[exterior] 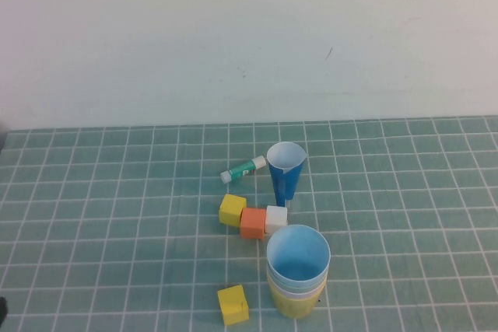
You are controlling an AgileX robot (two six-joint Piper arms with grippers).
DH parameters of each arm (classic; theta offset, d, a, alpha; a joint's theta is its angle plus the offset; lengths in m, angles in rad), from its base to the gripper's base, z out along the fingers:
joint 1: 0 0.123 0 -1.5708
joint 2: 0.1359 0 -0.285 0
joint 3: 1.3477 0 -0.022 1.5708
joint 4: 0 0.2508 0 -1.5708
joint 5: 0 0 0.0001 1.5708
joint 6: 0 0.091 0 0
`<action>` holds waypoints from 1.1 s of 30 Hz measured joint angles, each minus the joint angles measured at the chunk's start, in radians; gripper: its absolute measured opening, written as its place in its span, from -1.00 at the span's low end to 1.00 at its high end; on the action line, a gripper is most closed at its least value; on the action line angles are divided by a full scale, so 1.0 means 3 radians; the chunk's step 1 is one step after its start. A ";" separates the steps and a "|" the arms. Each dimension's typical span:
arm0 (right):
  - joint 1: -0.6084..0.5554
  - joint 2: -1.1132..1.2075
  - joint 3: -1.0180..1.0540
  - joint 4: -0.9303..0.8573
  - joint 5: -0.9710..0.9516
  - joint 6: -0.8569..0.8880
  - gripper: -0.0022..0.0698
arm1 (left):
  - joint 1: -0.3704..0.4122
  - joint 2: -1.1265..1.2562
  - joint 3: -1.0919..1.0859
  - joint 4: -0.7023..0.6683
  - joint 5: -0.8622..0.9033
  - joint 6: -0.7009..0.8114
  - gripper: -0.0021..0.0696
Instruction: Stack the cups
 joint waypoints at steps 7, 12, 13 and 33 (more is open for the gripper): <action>0.0000 0.0000 0.0000 -0.0006 0.0006 0.0000 -0.95 | 0.0840 -0.0506 0.0403 -0.0460 -0.0235 0.0157 -0.95; 0.0000 0.0000 0.0000 -0.0006 0.0006 0.0000 -0.95 | 0.0951 -0.0528 0.0619 -0.0591 -0.0328 0.0311 -0.95; 0.0000 0.0000 0.0000 -0.0006 0.0006 0.0000 -0.95 | 0.0956 -0.0528 0.0648 -0.0631 -0.0336 0.0322 -0.95; 0.0000 0.0000 0.0000 -0.0006 0.0006 0.0000 -0.95 | 0.0956 -0.0535 0.0649 -0.0879 -0.0126 0.0709 -0.95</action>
